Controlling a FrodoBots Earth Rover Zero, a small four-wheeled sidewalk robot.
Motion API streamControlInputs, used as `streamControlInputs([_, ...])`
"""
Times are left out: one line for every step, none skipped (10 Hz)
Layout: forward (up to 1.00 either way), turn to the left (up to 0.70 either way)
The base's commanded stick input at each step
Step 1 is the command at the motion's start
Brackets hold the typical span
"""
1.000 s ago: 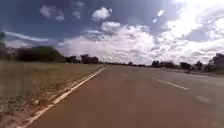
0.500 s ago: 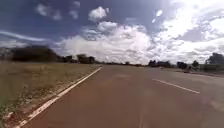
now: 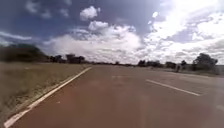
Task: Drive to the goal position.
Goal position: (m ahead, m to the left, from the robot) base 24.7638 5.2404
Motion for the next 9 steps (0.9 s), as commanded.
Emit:
streamControlInputs([1.00,0.00])
streamControlInputs([1.00,0.00])
streamControlInputs([1.00,0.00])
streamControlInputs([1.00,0.00])
streamControlInputs([1.00,0.00])
streamControlInputs([1.00,0.00])
streamControlInputs([1.00,0.00])
streamControlInputs([1.00,0.00])
streamControlInputs([1.00,0.00])
